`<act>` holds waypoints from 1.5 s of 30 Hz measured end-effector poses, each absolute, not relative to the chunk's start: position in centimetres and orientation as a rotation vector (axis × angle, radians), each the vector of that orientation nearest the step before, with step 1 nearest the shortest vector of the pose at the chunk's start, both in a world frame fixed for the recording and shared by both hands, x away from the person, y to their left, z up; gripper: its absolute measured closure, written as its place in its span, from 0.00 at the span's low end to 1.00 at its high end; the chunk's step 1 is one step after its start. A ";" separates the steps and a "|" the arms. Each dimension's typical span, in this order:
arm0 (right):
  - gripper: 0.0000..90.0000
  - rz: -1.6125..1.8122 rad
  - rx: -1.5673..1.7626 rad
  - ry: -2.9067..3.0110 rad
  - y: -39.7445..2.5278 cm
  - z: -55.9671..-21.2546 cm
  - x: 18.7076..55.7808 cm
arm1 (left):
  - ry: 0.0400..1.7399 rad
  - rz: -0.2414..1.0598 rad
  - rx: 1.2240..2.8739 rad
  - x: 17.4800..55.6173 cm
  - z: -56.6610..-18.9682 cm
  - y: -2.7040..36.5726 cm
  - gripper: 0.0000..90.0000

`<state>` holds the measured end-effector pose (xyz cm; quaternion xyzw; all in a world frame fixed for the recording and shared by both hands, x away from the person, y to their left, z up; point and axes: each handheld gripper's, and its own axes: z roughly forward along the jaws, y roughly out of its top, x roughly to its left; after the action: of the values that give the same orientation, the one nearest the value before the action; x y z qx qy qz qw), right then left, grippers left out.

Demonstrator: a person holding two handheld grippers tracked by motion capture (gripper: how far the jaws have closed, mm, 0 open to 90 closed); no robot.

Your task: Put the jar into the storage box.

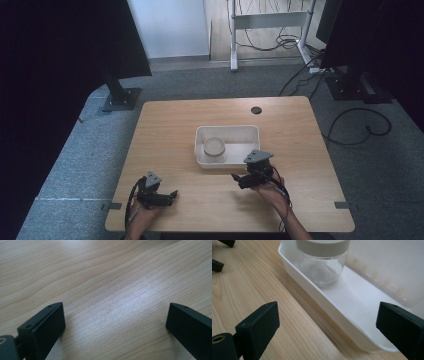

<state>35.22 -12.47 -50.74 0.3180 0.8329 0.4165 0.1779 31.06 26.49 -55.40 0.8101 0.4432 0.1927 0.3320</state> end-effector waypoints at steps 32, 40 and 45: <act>0.05 1.091 0.969 2.332 -17.5 -51.7 33.1 | 1.159 0.503 2.116 31.1 -55.4 26.5 0.02; 0.05 1.085 0.993 2.323 -18.5 -51.9 32.5 | 1.158 0.503 2.117 31.1 -55.4 26.5 0.02; 0.04 1.090 1.011 2.312 -19.0 -52.0 32.2 | 1.158 0.503 2.117 31.1 -55.4 26.5 0.02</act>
<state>32.17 -19.04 -51.97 0.3608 0.8250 0.3889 0.1949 31.06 26.49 -55.40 0.8100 0.4434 0.1925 0.3320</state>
